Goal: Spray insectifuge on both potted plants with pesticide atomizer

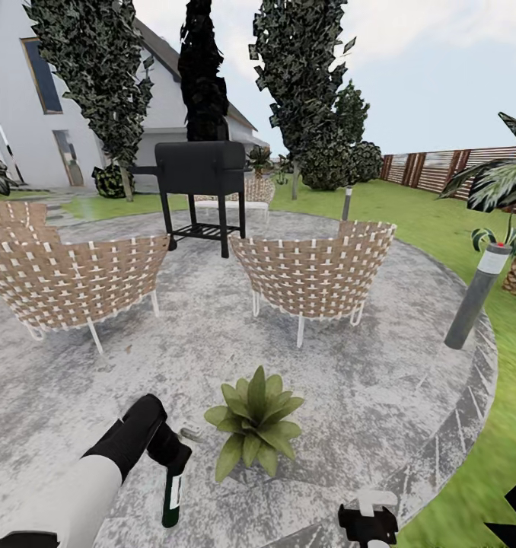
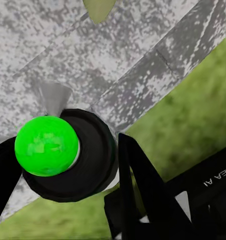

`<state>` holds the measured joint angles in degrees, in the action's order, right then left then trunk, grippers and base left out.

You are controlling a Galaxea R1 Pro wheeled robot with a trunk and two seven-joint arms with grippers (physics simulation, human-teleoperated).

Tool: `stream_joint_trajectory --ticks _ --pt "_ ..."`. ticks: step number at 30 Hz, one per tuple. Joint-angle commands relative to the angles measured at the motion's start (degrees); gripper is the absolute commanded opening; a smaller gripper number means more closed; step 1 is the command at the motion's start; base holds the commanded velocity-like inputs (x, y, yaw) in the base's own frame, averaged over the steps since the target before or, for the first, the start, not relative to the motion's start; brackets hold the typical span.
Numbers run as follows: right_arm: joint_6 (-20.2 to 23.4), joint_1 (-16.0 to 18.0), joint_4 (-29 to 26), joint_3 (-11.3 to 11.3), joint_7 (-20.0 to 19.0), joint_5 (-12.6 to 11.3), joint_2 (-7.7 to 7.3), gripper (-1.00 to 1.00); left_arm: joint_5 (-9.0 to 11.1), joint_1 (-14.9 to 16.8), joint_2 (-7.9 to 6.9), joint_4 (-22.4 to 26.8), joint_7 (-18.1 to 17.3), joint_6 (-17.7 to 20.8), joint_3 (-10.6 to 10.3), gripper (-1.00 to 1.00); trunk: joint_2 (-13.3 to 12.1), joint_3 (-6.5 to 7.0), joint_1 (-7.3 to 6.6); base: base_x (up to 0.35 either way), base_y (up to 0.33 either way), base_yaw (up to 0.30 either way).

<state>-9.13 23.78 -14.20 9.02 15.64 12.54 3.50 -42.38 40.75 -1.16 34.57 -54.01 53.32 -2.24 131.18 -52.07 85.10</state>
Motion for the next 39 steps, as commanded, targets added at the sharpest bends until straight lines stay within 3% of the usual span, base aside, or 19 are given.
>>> stream_joint_trajectory --ticks 1,4,7,10,14,16,19,22,23,25,28,29,32,39 --pt "-0.2 0.0 0.1 0.5 0.0 0.6 0.02 1.00 -0.6 -0.1 -0.06 0.1 -2.1 0.1 -0.5 -1.00 0.0 -0.05 -0.01 0.000 0.000 -0.013" --pt "-0.2 0.0 0.1 0.5 -0.1 0.6 -0.10 1.00 -0.8 -0.1 -0.07 0.1 -5.8 0.0 -0.8 -1.00 0.0 -0.05 -0.01 0.000 0.000 -0.006" --pt "-0.2 0.0 1.0 0.5 -0.2 0.6 -0.13 1.00 -0.9 -0.2 0.11 0.1 -7.0 0.1 -1.1 -1.00 0.0 -0.05 -0.01 0.000 0.000 0.000" --pt "-0.3 0.0 1.7 0.5 -0.2 0.6 -0.18 1.00 -1.1 -0.1 1.36 0.1 -7.3 2.1 -6.3 -1.00 0.0 -0.05 -0.01 0.000 0.000 0.000" --pt "-0.3 0.0 1.8 0.4 -0.2 0.6 -0.14 1.00 -1.2 0.7 5.33 0.3 -7.3 4.7 -8.6 -1.00 0.0 -0.05 -0.01 0.000 0.000 0.000" --pt "-0.4 0.0 1.8 0.4 -0.2 0.6 -0.01 1.00 -1.2 0.2 5.48 0.2 -7.2 4.8 -10.7 -1.00 0.0 -0.05 -0.01 0.000 0.000 0.000" --pt "-0.3 0.0 1.9 0.3 -0.2 0.7 0.08 1.00 -1.3 -0.1 4.16 0.2 -7.0 4.7 -11.0 -1.00 0.0 -0.05 -0.01 0.000 0.000 0.000" --pt "-0.3 0.0 1.9 0.3 -0.2 0.8 0.05 1.00 -1.3 -0.1 1.66 0.6 -6.7 4.7 -11.1 -1.00 0.0 -0.05 -0.01 0.000 0.000 0.000" --pt "-0.3 0.0 2.5 0.3 -0.2 0.8 -0.03 1.00 -1.3 -0.1 1.24 0.7 -4.9 4.7 -11.0 -1.00 0.0 -0.05 -0.01 0.000 0.000 0.000" --pt "-0.4 0.0 4.4 0.3 -0.2 0.8 -0.06 1.00 -1.2 -0.1 1.65 0.7 -2.7 4.7 -10.7 -1.00 0.0 -0.05 -0.01 0.000 0.000 0.000" --pt "-0.4 0.0 5.1 0.3 -0.1 0.7 -0.07 1.00 -1.3 -0.1 4.87 0.3 -1.8 4.8 -11.0 -1.00 0.0 -0.05 -0.01 0.000 0.000 -0.148" --pt "-0.5 0.0 5.3 0.3 -0.1 0.7 -0.04 1.00 -1.3 -0.2 5.17 0.1 -0.7 4.8 -10.9 -1.00 0.0 -0.05 -0.01 0.000 0.000 -0.268" --pt "-0.5 0.0 5.3 0.3 -0.1 0.6 0.01 1.00 -0.9 -0.4 5.27 0.1 4.5 4.8 -10.4 -1.00 0.0 -0.05 -0.01 0.000 0.000 -0.164" --pt "-0.5 0.0 5.3 0.4 -0.1 0.6 0.01 1.00 -0.4 -1.9 5.95 0.1 6.1 4.7 -10.1 -1.00 0.0 -0.05 -0.01 0.000 0.000 -0.015"
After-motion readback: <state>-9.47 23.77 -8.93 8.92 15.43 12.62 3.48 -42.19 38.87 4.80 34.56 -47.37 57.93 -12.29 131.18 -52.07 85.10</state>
